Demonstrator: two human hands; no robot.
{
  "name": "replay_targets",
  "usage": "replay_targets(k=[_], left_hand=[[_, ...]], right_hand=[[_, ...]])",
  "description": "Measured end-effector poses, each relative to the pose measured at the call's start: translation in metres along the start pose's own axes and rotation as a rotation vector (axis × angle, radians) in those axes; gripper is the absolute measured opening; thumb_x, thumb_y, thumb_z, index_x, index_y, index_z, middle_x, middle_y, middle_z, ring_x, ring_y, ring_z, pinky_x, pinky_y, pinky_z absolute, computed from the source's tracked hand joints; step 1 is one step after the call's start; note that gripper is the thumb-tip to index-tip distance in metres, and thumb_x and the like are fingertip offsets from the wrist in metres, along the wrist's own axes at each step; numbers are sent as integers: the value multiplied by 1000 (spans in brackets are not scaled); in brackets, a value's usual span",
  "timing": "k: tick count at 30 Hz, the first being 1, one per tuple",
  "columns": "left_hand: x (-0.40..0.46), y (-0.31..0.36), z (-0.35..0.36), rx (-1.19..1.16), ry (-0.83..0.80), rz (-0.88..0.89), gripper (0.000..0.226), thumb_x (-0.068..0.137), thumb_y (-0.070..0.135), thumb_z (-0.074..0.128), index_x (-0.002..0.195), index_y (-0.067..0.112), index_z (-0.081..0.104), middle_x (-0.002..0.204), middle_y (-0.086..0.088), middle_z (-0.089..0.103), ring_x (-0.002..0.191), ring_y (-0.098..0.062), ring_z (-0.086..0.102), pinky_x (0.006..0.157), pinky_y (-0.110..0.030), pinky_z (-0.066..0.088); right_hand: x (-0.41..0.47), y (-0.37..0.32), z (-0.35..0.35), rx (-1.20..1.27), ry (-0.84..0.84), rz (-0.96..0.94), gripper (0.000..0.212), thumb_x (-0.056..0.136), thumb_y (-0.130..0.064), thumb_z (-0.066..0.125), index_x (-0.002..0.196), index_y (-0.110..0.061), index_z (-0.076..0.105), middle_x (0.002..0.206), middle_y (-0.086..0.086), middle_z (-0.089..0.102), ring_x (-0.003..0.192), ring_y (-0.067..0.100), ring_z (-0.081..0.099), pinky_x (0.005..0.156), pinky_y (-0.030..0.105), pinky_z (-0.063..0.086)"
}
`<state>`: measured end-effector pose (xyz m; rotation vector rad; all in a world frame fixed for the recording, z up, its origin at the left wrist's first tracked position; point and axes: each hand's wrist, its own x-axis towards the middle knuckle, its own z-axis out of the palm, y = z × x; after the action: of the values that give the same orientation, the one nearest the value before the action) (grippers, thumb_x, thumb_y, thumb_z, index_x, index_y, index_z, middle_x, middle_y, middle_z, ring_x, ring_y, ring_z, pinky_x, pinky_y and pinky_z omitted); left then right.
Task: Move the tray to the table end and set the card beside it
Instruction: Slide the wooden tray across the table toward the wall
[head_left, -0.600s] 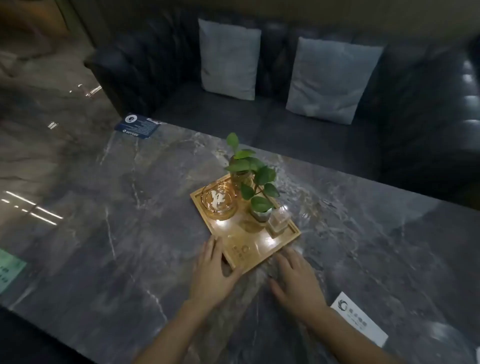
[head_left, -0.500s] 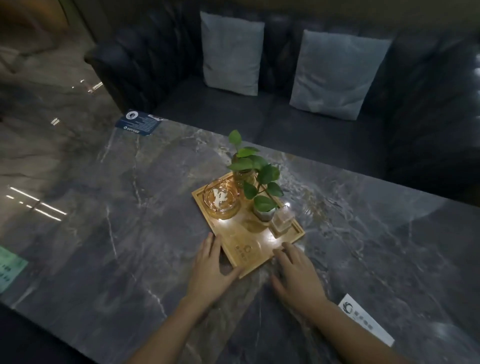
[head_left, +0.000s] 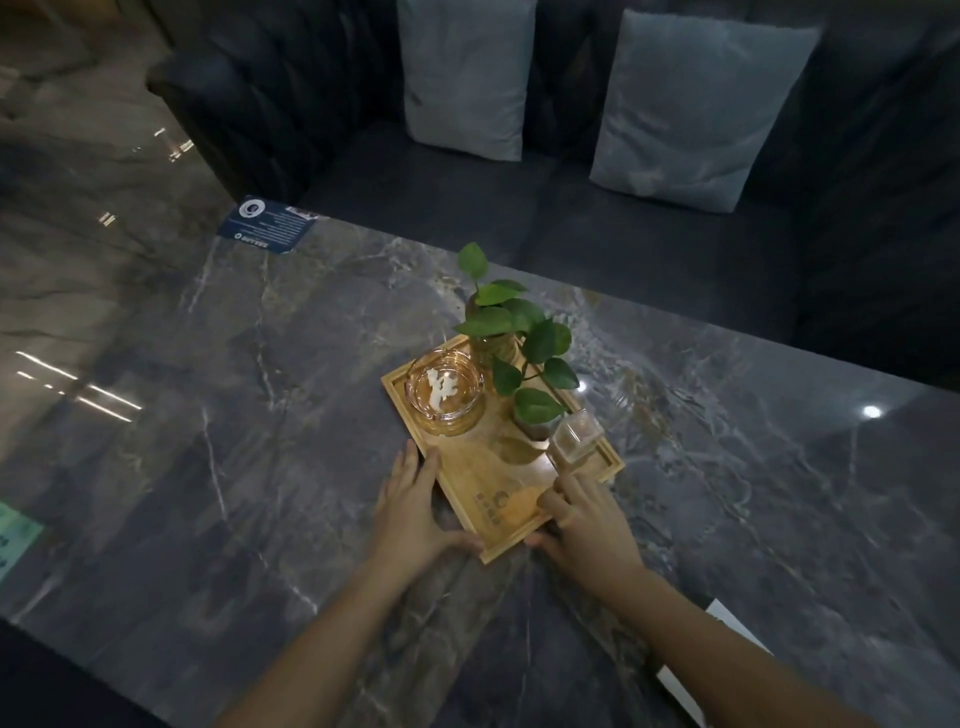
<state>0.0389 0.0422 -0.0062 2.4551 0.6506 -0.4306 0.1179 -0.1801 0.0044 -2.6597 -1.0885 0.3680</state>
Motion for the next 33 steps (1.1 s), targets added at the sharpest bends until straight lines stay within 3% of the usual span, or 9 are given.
replay_targets(k=[5,9,13,18,33], left_hand=[[4,8,-2,38,9,-40,159,36,74,89,163,18,11,172,-8,-1,160,-25,-1,128,-45,11],[2,10,-3,27,19,-66,157,34,70,91,163,22,15,172,-5,3,160,-25,2,126,-47,17],[1,14,-3,-13,25,-88,155,33,63,95,162,24,18,172,-3,3,159,-24,3,126,-48,21],[-2,15,-4,-38,16,-99,155,34,61,96,162,24,16,172,-3,0,159,-25,2,126,-47,19],[0,51,10,-38,9,-74,155,35,60,97,162,18,19,171,-9,3,159,-28,5,128,-49,18]], right_hand=[[6,2,3,-49,13,-13,35,72,-47,79,78,-15,65,80,4,64,76,27,62,74,38,55],[10,-1,2,-63,4,3,32,63,-39,86,75,-17,65,77,2,63,74,25,63,74,37,55],[14,3,4,-49,-50,30,31,77,-42,73,91,-15,66,93,8,62,94,30,57,92,45,44],[15,8,9,-42,-99,59,43,87,-56,52,108,-20,61,109,5,57,110,26,45,104,39,30],[3,35,-3,-19,-76,139,42,84,-49,61,116,-21,60,118,4,54,120,27,42,106,39,31]])
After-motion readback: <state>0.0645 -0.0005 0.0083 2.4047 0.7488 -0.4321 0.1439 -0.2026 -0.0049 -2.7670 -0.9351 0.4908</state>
